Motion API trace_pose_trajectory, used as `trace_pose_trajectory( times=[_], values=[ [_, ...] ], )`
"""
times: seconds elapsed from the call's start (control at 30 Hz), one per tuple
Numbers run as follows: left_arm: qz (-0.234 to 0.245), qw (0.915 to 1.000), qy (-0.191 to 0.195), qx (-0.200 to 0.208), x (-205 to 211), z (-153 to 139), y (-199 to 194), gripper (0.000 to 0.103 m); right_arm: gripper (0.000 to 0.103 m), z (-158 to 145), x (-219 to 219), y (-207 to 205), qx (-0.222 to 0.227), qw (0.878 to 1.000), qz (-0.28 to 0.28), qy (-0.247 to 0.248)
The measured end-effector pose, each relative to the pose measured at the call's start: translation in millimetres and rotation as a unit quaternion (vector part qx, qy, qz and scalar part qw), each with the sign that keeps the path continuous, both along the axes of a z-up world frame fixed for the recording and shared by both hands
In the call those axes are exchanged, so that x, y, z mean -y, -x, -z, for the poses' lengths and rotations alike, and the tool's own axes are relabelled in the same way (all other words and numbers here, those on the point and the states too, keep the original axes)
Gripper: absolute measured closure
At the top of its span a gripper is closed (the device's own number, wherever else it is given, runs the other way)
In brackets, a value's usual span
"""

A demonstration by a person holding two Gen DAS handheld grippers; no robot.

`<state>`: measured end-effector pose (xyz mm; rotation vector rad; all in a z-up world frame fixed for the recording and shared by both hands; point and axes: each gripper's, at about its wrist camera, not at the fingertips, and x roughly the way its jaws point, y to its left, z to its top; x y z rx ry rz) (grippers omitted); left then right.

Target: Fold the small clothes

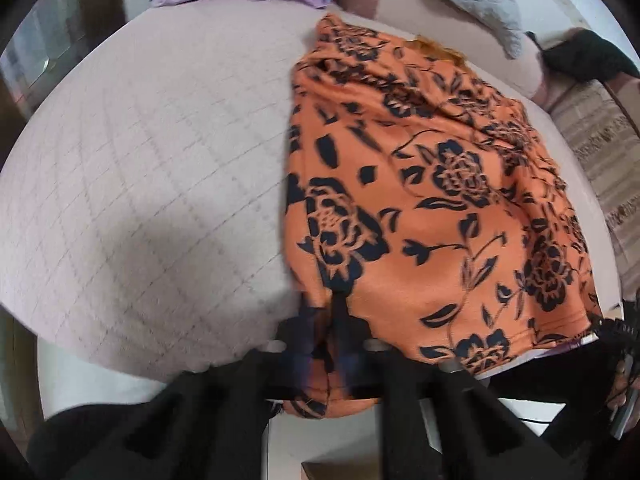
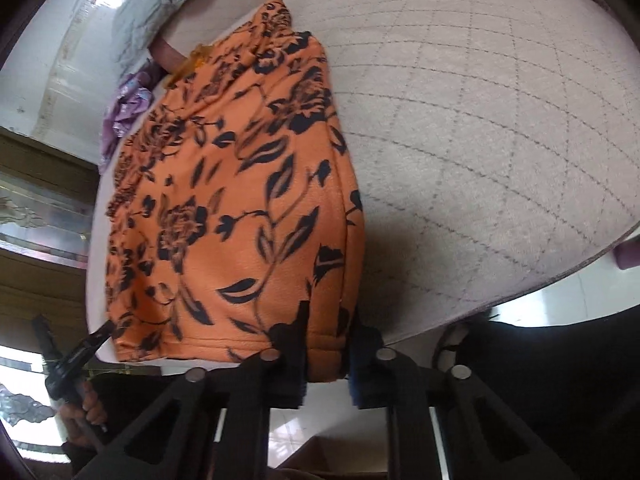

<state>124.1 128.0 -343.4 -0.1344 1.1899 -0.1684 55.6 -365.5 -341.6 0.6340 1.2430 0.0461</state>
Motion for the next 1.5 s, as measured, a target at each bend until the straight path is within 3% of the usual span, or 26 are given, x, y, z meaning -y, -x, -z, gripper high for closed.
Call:
trace_pose_trajectory(
  times=[0.23, 0.33, 0.4, 0.5, 0.57, 0.63, 0.7, 0.77, 0.8, 0.83, 0.87, 0.9, 0.93, 0.97, 1.0, 1.1, 1.27, 1.37, 1.5],
  values=[
    [0.012, 0.9979, 0.053, 0.035, -10.6, -28.6, -3.8, 0.096, 0.092, -34.9, 8.2, -9.9, 0.053, 0.996, 0.007, -0.074],
    [0.011, 0.9971, 0.055, 0.050, -17.1, -38.1, -4.5, 0.096, 0.092, -55.7, 25.7, -7.4, 0.093, 0.990, 0.029, -0.098],
    [0.010, 0.9974, 0.056, 0.045, -18.5, -35.1, -2.9, 0.096, 0.092, -58.1, 30.7, -8.0, 0.091, 0.991, 0.035, -0.092],
    [0.006, 0.9995, 0.029, 0.015, -13.4, -16.0, -4.7, 0.094, 0.092, -41.5, 29.4, -9.8, 0.054, 0.993, 0.030, -0.097],
    [-0.002, 0.9998, 0.018, -0.008, -12.6, -3.5, -5.2, 0.081, 0.090, -26.3, 24.5, -10.2, 0.023, 0.995, 0.028, -0.089],
    [-0.005, 0.9992, 0.032, -0.024, -11.5, 4.6, -5.3, 0.051, 0.088, -11.1, 20.1, -9.0, -0.015, 0.996, 0.022, -0.084],
    [0.010, 0.9986, 0.047, -0.023, -5.3, 3.3, -4.5, 0.035, 0.084, 0.2, 15.6, -7.1, -0.040, 0.996, 0.015, -0.075],
    [0.022, 0.9989, 0.032, -0.024, 3.4, 4.4, -4.4, 0.032, 0.070, 5.1, 13.4, -6.4, -0.043, 0.997, 0.012, -0.066],
    [0.025, 0.9991, 0.027, -0.022, 6.5, 3.9, -3.2, 0.033, 0.066, 6.7, 13.5, -7.0, -0.042, 0.997, 0.012, -0.065],
    [0.033, 0.9990, 0.025, -0.017, 10.0, 3.0, -1.6, 0.037, 0.050, 8.1, 13.7, -7.4, -0.041, 0.997, 0.013, -0.065],
    [0.042, 0.9986, 0.031, -0.013, 11.0, 1.7, 0.2, 0.048, 0.048, 8.0, 11.8, -7.0, -0.029, 0.997, 0.015, -0.068],
    [0.049, 0.9980, 0.039, -0.010, 12.5, 0.8, 2.1, 0.082, 0.050, 7.4, 8.2, -7.0, -0.018, 0.997, 0.007, -0.069],
    [0.051, 0.9974, 0.047, -0.017, 12.2, 1.4, 2.5, 0.094, 0.073, 7.3, 4.9, -9.2, -0.016, 0.998, 0.000, -0.066],
    [0.048, 0.9971, 0.055, -0.021, 11.0, 1.3, 0.8, 0.094, 0.091, 6.3, 2.3, -10.5, -0.017, 0.998, -0.005, -0.059],
    [0.045, 0.9970, 0.059, -0.018, 9.1, -0.7, 0.5, 0.095, 0.093, 3.3, -0.3, -11.6, -0.016, 0.999, -0.010, -0.048],
    [0.055, 0.9956, 0.075, 0.008, 4.6, -20.4, -1.7, 0.096, 0.095, -21.6, -2.7, -14.2, 0.025, 0.999, -0.021, -0.030],
    [0.059, 0.9887, 0.127, 0.053, -11.8, -70.8, -30.6, 0.096, 0.095, -76.6, 15.1, -31.3, 0.101, 0.994, -0.012, -0.047],
    [0.055, 0.9851, 0.146, 0.072, -19.1, -102.3, -69.9, 0.096, 0.096, -104.8, 30.6, -57.1, 0.133, 0.989, 0.005, -0.056],
    [0.052, 0.9852, 0.138, 0.088, -13.4, -122.9, -133.2, 0.096, 0.096, -133.9, 48.1, -113.3, 0.178, 0.982, 0.028, -0.049]
  ],
)
